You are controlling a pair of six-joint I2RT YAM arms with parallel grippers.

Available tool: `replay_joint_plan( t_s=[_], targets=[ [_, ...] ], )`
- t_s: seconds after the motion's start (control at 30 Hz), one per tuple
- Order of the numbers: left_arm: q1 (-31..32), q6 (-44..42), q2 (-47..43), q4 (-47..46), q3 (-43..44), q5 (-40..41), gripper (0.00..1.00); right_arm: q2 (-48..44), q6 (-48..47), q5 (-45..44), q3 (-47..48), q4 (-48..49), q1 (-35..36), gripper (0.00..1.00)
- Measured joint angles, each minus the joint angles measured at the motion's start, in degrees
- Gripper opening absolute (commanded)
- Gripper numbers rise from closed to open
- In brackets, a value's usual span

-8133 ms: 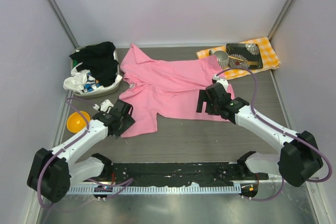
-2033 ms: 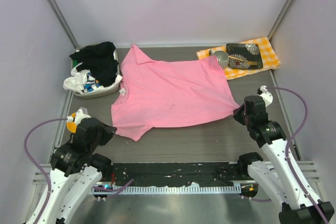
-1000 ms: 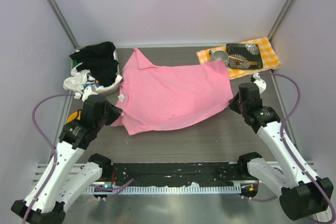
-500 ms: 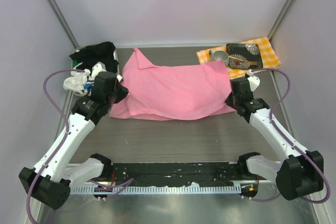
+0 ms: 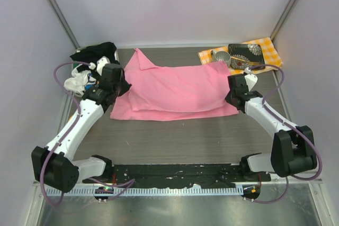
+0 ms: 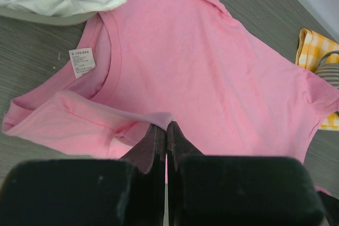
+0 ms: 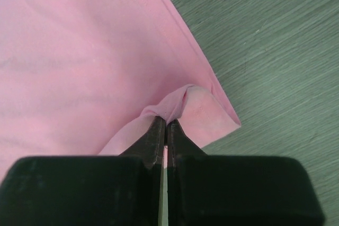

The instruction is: Fold and stack the t-shirts

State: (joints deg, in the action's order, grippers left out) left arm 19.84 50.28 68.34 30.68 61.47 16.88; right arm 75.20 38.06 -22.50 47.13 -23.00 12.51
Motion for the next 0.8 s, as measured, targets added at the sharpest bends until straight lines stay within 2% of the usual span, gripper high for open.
replay_joint_plan(
  t_s=[0.2,0.23,0.27,0.3,0.33,0.37,0.4,0.5,0.6,0.7,0.8],
  targets=[
    [-3.50,0.00,5.77,-4.09,0.46,-1.25,0.00,6.95,0.07,0.07,3.39,1.84,-2.05,0.01],
    [-3.93,0.00,6.88,-4.76,0.68,-1.55,0.09,8.28,0.13,0.15,4.13,2.12,-2.38,0.05],
    [-4.24,0.00,7.96,-5.07,1.07,-1.73,0.20,9.62,0.22,0.24,4.81,2.47,-2.62,0.21],
    [-4.57,-0.09,9.70,-5.99,1.81,-2.05,0.37,11.26,0.28,0.31,5.64,2.82,-2.93,0.60],
    [-4.68,-0.42,10.99,-6.75,2.38,-2.23,0.75,12.41,0.74,0.35,6.19,3.08,-3.02,0.72],
    [-4.81,-0.57,12.76,-7.67,3.23,-2.40,0.96,13.94,1.05,0.28,7.08,3.17,-3.10,0.84],
    [-4.94,-0.87,14.56,-8.83,4.20,-2.49,1.00,15.63,1.03,0.26,8.15,3.34,-3.21,0.95],
    [-5.31,-1.11,19.98,-11.72,7.82,-2.51,1.00,20.17,1.25,0.02,11.82,3.80,-3.32,0.97],
    [-5.75,-1.33,23.65,-12.11,12.57,-2.36,1.00,21.00,1.09,-0.17,13.38,4.39,-3.21,0.98],
    [-5.84,-1.42,22.75,-12.11,14.93,-2.38,1.00,17.99,0.63,-1.33,13.16,4.55,-1.99,0.98],
    [-4.63,-1.20,17.94,-9.90,14.64,-1.79,1.00,11.91,-0.52,-2.62,12.94,3.89,1.42,0.99]
  ],
)
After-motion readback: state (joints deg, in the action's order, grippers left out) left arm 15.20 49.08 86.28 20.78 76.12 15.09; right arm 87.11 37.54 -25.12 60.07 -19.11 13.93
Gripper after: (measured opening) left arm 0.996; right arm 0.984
